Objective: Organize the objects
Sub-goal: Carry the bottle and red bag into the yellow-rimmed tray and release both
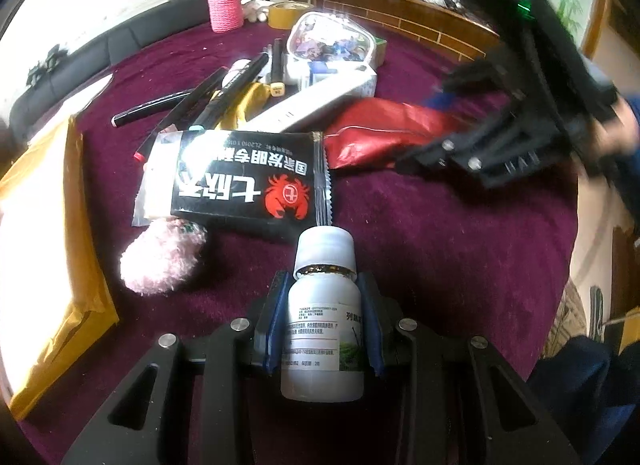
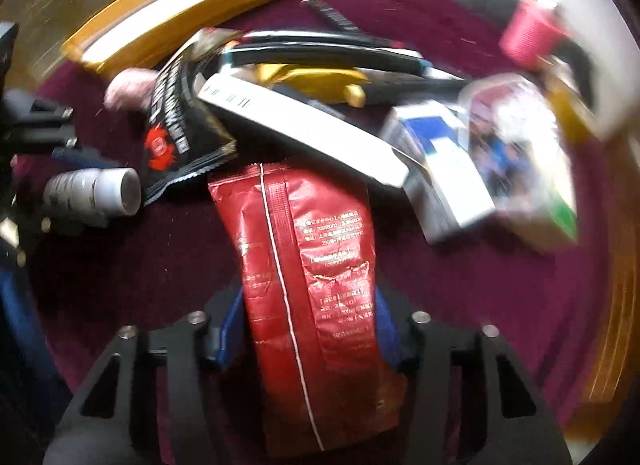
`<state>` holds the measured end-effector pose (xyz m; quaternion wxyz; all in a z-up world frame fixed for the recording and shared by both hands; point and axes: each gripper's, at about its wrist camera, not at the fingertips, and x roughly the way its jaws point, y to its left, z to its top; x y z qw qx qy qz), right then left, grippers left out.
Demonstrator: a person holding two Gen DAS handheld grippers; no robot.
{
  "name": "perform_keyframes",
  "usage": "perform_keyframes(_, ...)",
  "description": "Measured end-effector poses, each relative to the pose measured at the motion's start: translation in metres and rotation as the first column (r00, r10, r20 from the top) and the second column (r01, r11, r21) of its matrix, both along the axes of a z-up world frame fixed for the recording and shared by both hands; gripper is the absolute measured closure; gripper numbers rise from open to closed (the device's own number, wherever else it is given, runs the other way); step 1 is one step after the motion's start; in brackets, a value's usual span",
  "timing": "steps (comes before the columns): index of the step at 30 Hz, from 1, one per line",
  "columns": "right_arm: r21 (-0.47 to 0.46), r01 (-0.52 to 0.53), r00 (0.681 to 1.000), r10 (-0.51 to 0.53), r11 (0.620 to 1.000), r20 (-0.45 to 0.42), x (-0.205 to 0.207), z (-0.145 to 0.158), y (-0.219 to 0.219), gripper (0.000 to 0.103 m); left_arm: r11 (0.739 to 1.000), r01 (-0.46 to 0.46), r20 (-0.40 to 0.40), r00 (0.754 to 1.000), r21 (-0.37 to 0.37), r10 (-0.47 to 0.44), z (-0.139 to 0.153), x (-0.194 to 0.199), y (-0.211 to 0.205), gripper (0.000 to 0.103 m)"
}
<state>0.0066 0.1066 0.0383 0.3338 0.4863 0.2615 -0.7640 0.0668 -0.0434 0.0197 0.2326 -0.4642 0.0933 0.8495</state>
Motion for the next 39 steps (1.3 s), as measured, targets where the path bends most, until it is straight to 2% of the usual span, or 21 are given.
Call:
perform_keyframes(2, -0.056, 0.107, 0.994, -0.107, 0.993, -0.004, 0.007, 0.004, 0.009, 0.057, 1.000, -0.015, 0.001, 1.000, 0.020, 0.015, 0.000, -0.001, -0.003, 0.073)
perform_keyframes(5, -0.151, 0.214, 0.975, -0.219, 0.965, -0.018, 0.012, 0.018, 0.026, 0.058, 0.999, -0.035, 0.004, 0.999, 0.040, 0.035, 0.002, -0.001, -0.008, 0.073)
perform_keyframes(7, -0.221, 0.256, 0.966, -0.256, 0.941, 0.029, 0.008, 0.024, 0.033, 0.058, 0.998, -0.047, 0.001, 0.999, 0.043, 0.047, 0.003, 0.002, -0.012, 0.073)
perform_keyframes(9, -0.261, 0.275, 0.961, -0.276, 0.925, 0.036, 0.017, 0.033, 0.045, 0.058, 0.996, -0.064, -0.003, 0.998, 0.057, 0.064, 0.006, 0.003, -0.018, 0.073)
perform_keyframes(14, -0.323, 0.271, 0.963, -0.258, 0.907, 0.083, 0.027, 0.041, 0.031, 0.058, 0.990, -0.100, -0.031, 0.994, 0.099, 0.104, 0.020, 0.006, -0.033, 0.073)
perform_keyframes(17, -0.336, 0.254, 0.967, -0.242, 0.907, 0.078, 0.045, 0.048, 0.020, 0.058, 0.986, -0.120, -0.054, 0.990, 0.115, 0.127, 0.029, 0.011, -0.045, 0.073)
perform_keyframes(25, -0.398, 0.196, 0.981, -0.178, 0.896, 0.080, 0.053, 0.068, -0.016, 0.058, 0.965, -0.200, -0.099, 0.971, 0.168, 0.219, 0.049, 0.016, -0.089, 0.073)
perform_keyframes(39, -0.426, 0.110, 0.989, -0.058, 0.898, 0.134, 0.056, 0.077, -0.105, 0.058, 0.924, -0.306, -0.117, 0.934, 0.231, 0.338, 0.054, 0.017, -0.155, 0.073)
